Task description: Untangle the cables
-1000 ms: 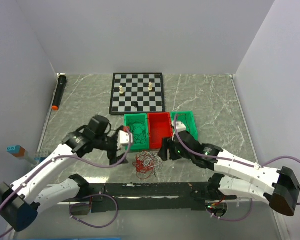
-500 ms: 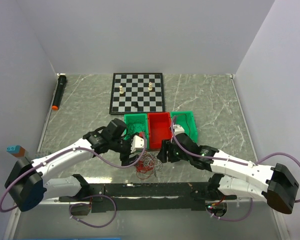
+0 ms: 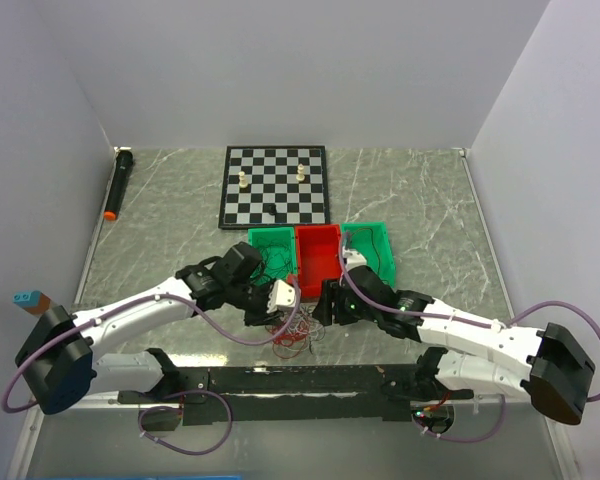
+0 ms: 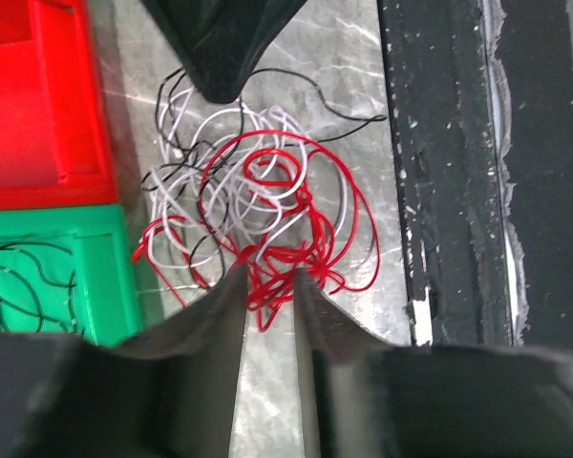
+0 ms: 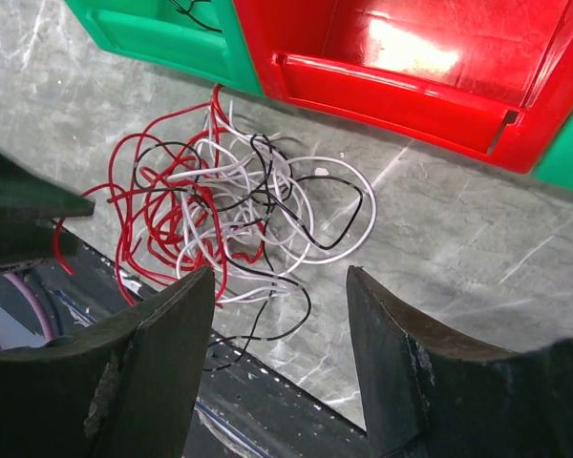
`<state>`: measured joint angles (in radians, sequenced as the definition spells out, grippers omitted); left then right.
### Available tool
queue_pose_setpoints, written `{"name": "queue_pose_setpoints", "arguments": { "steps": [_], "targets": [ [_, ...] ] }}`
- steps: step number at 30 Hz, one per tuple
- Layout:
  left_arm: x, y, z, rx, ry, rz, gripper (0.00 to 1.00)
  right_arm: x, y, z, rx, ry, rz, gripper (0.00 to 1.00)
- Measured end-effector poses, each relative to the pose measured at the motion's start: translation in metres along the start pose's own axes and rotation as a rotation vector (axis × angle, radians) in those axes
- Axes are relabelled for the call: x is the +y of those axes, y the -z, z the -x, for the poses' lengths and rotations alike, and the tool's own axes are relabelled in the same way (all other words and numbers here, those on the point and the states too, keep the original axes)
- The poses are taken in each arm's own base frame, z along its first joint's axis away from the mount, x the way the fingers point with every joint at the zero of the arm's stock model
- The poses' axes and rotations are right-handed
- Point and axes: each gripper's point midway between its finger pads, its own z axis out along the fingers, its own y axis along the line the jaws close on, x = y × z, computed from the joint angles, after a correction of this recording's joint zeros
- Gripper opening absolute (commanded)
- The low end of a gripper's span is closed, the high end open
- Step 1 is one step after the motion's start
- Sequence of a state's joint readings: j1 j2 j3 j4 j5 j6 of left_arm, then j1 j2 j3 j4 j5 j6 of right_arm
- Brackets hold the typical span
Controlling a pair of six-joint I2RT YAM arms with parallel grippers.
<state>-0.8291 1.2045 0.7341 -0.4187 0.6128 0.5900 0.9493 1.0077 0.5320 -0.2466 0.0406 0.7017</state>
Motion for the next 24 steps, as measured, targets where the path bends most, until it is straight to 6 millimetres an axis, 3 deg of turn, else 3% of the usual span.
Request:
{"name": "queue_pose_setpoints", "arguments": {
  "steps": [3, 7, 12, 16, 21, 24],
  "targets": [
    [-0.002, -0.002, -0.001, 0.005, -0.013, -0.003, 0.19, -0.001, -0.001, -0.001, 0.005, -0.003, -0.004, 0.64],
    [0.0, -0.003, -0.005, 0.024, -0.025, 0.012, 0.01, -0.003, -0.004, -0.004, 0.017, -0.003, -0.015, 0.63],
    [0.0, 0.008, -0.002, 0.046, -0.014, 0.031, 0.01, -0.008, -0.012, -0.012, 0.054, 0.001, -0.041, 0.63],
    [0.003, 0.029, 0.03, 0.0, -0.026, 0.059, 0.01, -0.005, -0.016, -0.014, 0.078, 0.013, -0.044, 0.63],
    [0.001, 0.066, 0.084, -0.099, -0.062, 0.094, 0.01, 0.016, -0.013, -0.006, 0.065, 0.046, 0.004, 0.63],
    [-0.004, 0.088, 0.107, -0.139, -0.078, 0.105, 0.01, 0.027, -0.011, -0.002, 0.055, 0.057, 0.028, 0.63]
  ]
}}
